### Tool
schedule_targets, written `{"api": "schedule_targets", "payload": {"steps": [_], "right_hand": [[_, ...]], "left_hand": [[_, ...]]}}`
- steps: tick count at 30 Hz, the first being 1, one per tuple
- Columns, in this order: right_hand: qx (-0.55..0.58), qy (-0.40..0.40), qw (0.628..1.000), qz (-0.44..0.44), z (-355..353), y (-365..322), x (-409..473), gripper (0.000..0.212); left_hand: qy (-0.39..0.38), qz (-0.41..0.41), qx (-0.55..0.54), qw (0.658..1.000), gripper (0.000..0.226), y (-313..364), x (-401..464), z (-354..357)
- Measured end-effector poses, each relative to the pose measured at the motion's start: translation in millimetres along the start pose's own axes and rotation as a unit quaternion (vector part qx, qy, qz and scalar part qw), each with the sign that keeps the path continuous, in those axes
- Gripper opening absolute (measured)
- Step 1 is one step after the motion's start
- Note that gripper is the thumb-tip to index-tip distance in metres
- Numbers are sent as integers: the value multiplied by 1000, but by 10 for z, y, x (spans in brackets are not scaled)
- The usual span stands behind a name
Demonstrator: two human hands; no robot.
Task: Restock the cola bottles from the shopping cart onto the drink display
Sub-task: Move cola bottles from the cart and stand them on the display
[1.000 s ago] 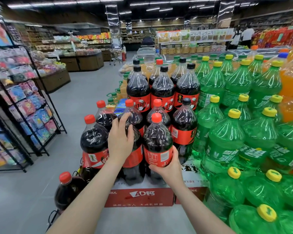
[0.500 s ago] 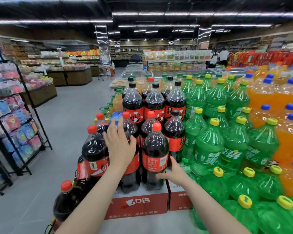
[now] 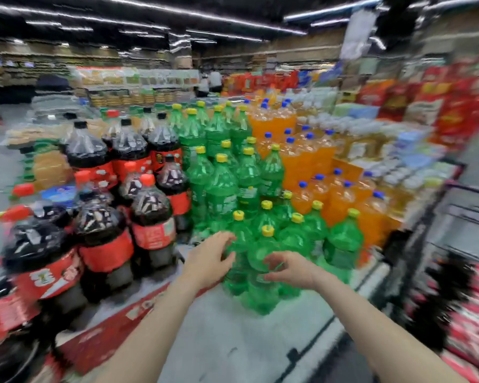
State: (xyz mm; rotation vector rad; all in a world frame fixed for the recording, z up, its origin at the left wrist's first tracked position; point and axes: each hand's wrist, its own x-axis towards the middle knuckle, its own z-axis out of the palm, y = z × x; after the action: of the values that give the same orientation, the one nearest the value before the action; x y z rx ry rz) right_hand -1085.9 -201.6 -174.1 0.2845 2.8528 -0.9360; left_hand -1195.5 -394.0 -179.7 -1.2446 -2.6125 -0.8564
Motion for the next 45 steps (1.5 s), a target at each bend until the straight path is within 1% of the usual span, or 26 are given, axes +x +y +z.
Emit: {"api": "schedule_targets", "payload": {"steps": [3, 6, 8, 9, 11, 13, 18, 21, 24, 27, 30, 34, 38, 42, 45], "right_hand": [[-22, 4, 998, 63, -99, 436, -544, 46], [-7, 12, 992, 124, -159, 857, -1117, 43], [-2, 26, 988, 153, -183, 1128, -1506, 31], [7, 32, 985, 168, -189, 1257, -1704, 27], [21, 44, 977, 205, -213, 1501, -2091, 38], [33, 56, 969, 238, -253, 1760, -2456, 45], [78, 83, 950, 292, -382, 2436, -3330, 50], [119, 118, 933, 319, -475, 2921, -3794, 56], [125, 152, 918, 343, -569, 3347, -4155, 61], [143, 180, 908, 349, -635, 3709, -4367, 68], [186, 205, 896, 347, -651, 4026, -4421, 78], [204, 212, 890, 349, -631, 4369, -4289, 84], [205, 206, 891, 349, -702, 4691, -3961, 91], [207, 205, 888, 357, -841, 5007, -3545, 103], [207, 198, 883, 373, -900, 5229, -3262, 108]], "left_hand": [[-81, 37, -47, 995, 56, 372, 69, 369], [-148, 71, -72, 984, 41, 831, 95, 741], [-171, 97, -102, 975, 44, 1143, 91, 989], [-184, 109, -109, 971, 39, 1293, 86, 1125], [-216, 129, -117, 961, 27, 1616, 65, 1391], [-236, 148, -125, 952, 24, 1967, 32, 1657], [-282, 153, -168, 932, 24, 2889, -121, 2327], [-297, 143, -194, 924, 25, 3391, -201, 2717], [-312, 124, -215, 917, 25, 3746, -243, 3032], [-312, 85, -224, 919, 31, 3925, -230, 3321], [-300, 55, -221, 926, 37, 3998, -179, 3542], [-294, 18, -208, 933, 48, 3950, -39, 3776], [-306, -19, -187, 933, 59, 3774, 293, 4126], [-351, -58, -184, 916, 75, 3601, 742, 4522], [-396, -69, -181, 898, 96, 3463, 1004, 4841]]}}
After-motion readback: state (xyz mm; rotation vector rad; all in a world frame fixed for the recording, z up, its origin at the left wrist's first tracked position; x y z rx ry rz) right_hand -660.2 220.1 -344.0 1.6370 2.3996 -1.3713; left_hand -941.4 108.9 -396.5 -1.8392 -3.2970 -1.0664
